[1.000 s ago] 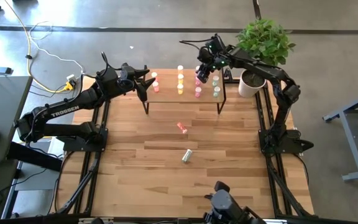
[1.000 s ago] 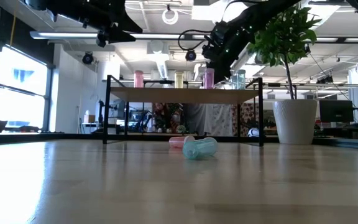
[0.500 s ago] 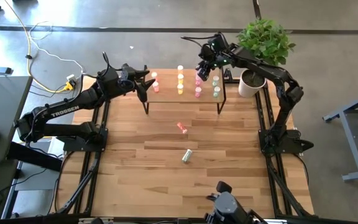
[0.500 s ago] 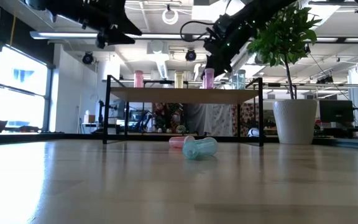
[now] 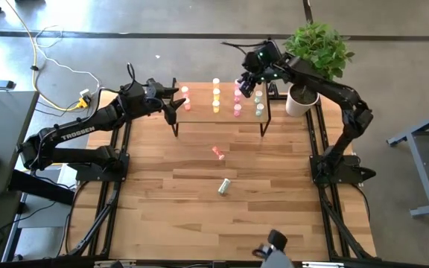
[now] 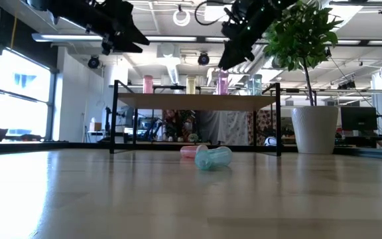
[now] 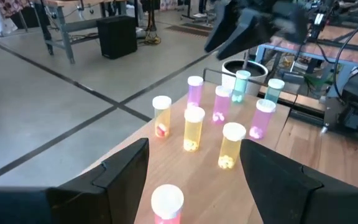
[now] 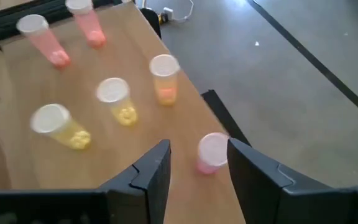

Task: Pick and place medicine bottles onto shelf by color
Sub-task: Put the blue pill bottle on the shelf aligned with the blue pill bottles

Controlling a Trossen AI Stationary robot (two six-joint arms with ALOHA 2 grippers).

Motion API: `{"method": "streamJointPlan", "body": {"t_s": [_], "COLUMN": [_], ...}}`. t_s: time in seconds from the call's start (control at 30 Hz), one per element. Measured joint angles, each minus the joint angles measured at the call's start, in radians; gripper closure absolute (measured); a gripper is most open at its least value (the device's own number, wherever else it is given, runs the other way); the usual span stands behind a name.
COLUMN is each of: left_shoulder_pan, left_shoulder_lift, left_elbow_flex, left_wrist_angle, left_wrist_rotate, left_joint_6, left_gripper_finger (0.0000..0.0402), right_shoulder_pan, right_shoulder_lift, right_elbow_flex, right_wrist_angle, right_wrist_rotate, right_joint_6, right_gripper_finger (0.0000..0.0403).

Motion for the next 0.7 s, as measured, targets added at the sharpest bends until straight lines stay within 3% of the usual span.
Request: {"method": "streamJointPlan", "body": {"t_s": [0.17, 0.7], "left_shoulder_pan": [0.000, 0.000], "left_shoulder_lift": [0.000, 0.000], "left_elbow_flex": [0.000, 0.000], "left_wrist_angle": [-0.006, -0.086], "left_wrist_rotate": [0.000, 0.000], "left_joint_6": [0.000, 0.052], "left_gripper_finger": [0.0158, 0.0158], "right_shoulder_pan": [0.075, 0.398], "right_shoulder_lift": [-0.046, -0.061], "right_elbow_flex": [0.000, 0.000], "right_wrist_angle": [-0.042, -0.260], "right_wrist_rotate": [0.051, 0.044], "right_joint_6": [0.130, 0.787], "right_gripper_finger": [0.0253, 0.0253]}}
